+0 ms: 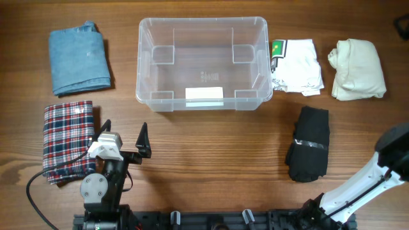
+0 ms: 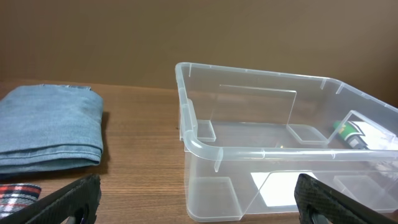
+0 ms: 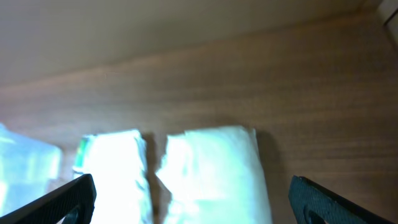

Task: Pack container
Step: 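Move the right gripper up to the cream folded cloth at top right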

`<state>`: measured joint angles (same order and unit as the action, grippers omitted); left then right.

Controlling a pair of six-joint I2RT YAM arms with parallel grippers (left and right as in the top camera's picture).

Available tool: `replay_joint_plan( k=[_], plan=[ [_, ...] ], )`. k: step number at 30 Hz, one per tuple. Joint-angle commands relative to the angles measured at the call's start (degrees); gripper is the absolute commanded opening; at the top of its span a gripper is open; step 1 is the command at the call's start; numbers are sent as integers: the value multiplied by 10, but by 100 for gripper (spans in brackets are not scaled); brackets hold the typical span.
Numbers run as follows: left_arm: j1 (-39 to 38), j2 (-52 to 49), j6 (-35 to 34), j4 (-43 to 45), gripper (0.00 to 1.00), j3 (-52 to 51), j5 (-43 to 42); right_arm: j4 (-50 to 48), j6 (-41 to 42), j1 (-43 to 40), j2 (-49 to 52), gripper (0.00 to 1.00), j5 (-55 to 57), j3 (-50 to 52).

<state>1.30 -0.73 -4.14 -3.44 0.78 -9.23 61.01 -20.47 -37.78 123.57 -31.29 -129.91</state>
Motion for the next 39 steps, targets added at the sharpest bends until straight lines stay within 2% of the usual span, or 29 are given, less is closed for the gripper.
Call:
replay_joint_plan(
  k=[1,4,17,26,34,36,37,38,39],
  plan=[
    [4,6,7,0,100,-5,3,-5,-59,-1,48,100,51,-9],
    [4,6,7,0,100,-5,3,-7,-64,-1,87,100,103,-9],
    [4,6,7,0,100,-5,3,10,-96,-2,214,100,82,-9],
    [4,6,7,0,100,-5,3,29,-96,-2,249,100,11,-7],
    [4,6,7,0,100,-5,3,56,-95,-3,252,99,-5,-6],
    [4,6,7,0,100,-5,3,58,-95,-3,252,95,-35,-6],
    [4,6,7,0,100,-5,3,59,-95,-3,252,89,-47,-6],
    [4,6,7,0,100,-5,3,61,-94,-3,252,82,-50,-6],
    [4,6,7,0,100,-5,3,64,-94,-3,252,70,-50,-6]
  ],
)
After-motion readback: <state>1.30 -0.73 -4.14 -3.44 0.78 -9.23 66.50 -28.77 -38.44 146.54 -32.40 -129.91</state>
